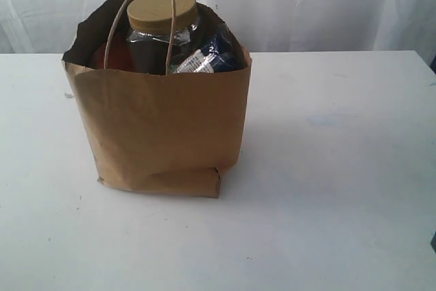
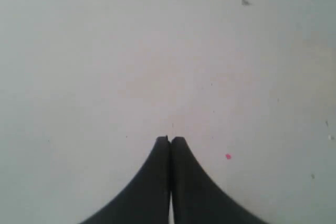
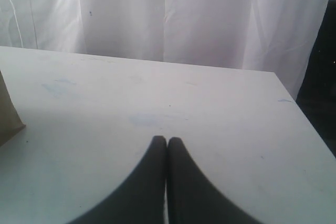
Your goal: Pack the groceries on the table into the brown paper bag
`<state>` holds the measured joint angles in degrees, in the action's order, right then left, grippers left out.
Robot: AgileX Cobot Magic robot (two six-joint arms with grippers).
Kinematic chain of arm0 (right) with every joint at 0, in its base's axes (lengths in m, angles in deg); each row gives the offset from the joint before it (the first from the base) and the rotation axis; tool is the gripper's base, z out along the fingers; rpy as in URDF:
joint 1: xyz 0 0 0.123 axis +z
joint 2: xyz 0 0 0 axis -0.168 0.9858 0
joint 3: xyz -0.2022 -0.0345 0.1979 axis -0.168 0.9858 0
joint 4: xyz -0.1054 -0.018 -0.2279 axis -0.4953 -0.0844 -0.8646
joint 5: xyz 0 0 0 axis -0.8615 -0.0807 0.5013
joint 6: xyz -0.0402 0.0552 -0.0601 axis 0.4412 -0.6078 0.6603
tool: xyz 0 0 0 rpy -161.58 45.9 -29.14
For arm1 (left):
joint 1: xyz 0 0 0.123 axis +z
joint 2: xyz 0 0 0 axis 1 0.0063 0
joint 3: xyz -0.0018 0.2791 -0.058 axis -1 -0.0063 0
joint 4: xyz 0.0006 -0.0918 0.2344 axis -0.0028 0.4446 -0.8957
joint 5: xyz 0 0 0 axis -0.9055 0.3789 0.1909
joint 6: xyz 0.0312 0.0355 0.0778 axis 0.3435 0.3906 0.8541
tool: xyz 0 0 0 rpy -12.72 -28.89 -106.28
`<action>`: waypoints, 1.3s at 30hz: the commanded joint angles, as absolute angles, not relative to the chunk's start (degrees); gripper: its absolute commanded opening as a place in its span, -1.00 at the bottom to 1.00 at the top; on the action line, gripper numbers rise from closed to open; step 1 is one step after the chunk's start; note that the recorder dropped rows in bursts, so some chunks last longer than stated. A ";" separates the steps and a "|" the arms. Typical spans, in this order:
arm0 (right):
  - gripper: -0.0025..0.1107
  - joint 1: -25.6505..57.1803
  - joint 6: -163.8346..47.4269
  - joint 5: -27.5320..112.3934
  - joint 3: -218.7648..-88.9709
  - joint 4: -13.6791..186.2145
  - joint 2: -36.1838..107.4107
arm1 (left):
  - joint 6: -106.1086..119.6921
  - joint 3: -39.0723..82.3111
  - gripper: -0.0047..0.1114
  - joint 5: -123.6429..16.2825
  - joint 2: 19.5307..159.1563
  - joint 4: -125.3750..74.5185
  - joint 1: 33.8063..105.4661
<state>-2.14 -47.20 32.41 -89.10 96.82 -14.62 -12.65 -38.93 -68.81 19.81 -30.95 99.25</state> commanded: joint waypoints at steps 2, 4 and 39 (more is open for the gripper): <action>-0.96 -2.03 -47.19 32.06 -88.97 97.00 -14.40 | -6.79 -39.07 -0.92 -69.49 19.53 -31.47 97.31; -0.96 -2.03 -47.19 32.06 -88.97 97.00 -14.40 | -6.67 -39.07 -0.92 -69.49 19.53 -31.47 97.31; -0.96 -12.50 -47.19 62.92 -88.97 75.40 -36.18 | -6.44 -39.07 -0.92 -69.62 19.53 -31.47 97.48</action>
